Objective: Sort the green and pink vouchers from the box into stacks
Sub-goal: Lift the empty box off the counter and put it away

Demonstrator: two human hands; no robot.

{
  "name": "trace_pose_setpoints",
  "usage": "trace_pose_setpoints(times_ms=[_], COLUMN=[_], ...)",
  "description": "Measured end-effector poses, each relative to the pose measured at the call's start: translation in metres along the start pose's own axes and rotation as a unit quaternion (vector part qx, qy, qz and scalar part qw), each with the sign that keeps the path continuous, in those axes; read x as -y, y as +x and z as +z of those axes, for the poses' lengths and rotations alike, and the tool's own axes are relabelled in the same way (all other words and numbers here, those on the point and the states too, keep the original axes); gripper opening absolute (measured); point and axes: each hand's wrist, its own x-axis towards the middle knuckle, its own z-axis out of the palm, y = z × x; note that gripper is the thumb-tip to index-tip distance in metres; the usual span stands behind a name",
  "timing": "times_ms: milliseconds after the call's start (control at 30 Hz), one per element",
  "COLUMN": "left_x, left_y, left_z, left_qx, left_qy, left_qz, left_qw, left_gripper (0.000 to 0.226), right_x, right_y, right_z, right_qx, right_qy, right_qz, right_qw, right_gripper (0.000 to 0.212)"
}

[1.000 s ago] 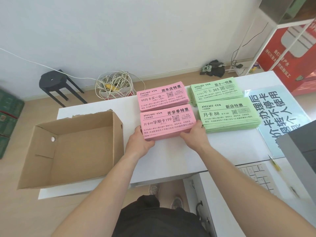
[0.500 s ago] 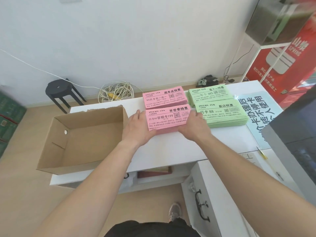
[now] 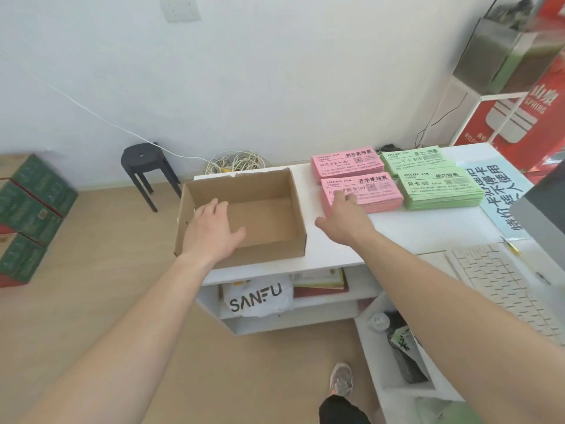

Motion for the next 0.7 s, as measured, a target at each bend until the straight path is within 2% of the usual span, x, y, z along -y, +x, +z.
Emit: trace_pose_setpoints(times_ms=[133, 233, 333, 467, 567, 700], left_x=[0.060, 0.078, 0.081, 0.081, 0.079, 0.070], left_y=[-0.007, -0.009, -0.005, 0.007, -0.001, -0.044], left_z=[0.008, 0.019, 0.035, 0.052, 0.054, 0.043], left_qx=[-0.024, -0.029, -0.001, -0.012, -0.052, -0.092], left_qy=[-0.026, -0.072, -0.117, -0.138, -0.147, -0.183], left_qz=[-0.080, -0.147, -0.186, -0.227, -0.242, -0.235], left_qw=[0.996, 0.986, 0.976, 0.964, 0.958, 0.950], left_gripper=[0.074, 0.069, 0.067, 0.056, 0.059, 0.060], right_x=[0.025, 0.036, 0.038, 0.029, 0.021, 0.006], right_y=[-0.005, 0.003, 0.017, 0.032, 0.025, -0.013], right_z=[0.023, 0.045, 0.070, 0.092, 0.090, 0.076], right_qx=[0.032, 0.054, 0.065, 0.038, 0.018, -0.008], right_qy=[0.028, 0.052, 0.058, 0.044, 0.055, 0.093], right_qz=[-0.001, 0.014, 0.025, 0.028, 0.013, -0.013], right_qw=[0.999, 0.997, 0.996, 0.998, 0.998, 0.996], right_gripper=[0.073, 0.058, 0.041, 0.027, 0.028, 0.043])
